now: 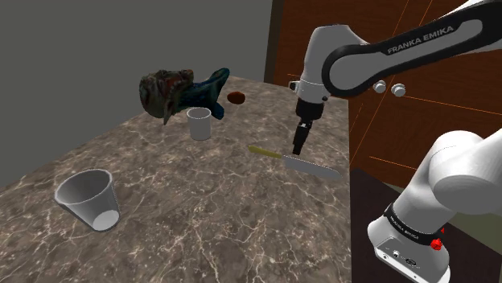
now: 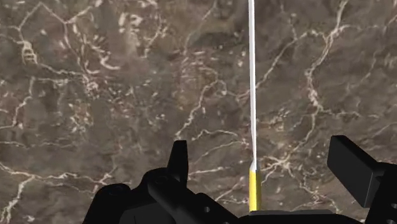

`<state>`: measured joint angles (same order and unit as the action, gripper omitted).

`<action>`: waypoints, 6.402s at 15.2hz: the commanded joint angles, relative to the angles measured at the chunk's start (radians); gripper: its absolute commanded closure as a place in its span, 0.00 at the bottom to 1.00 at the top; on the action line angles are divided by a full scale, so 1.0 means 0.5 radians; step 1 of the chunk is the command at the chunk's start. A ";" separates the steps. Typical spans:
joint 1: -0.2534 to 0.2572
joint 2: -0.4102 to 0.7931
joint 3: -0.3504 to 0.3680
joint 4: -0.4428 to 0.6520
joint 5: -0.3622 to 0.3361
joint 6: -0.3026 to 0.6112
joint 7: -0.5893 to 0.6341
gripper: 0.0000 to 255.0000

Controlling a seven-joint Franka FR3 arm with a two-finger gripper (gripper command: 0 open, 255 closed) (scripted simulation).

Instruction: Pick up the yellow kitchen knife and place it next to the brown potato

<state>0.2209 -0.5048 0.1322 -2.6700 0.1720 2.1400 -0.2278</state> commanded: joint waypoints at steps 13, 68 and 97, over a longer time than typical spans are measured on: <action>0.066 0.270 0.048 -0.139 0.073 0.409 -0.068 0.00; -0.180 0.882 -0.288 1.240 -0.166 -0.396 -0.400 1.00; -0.380 2.081 -0.401 2.530 -0.111 -0.515 -0.705 1.00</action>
<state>0.0307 0.5330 -0.0684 -1.3965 0.1161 1.8707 -0.5798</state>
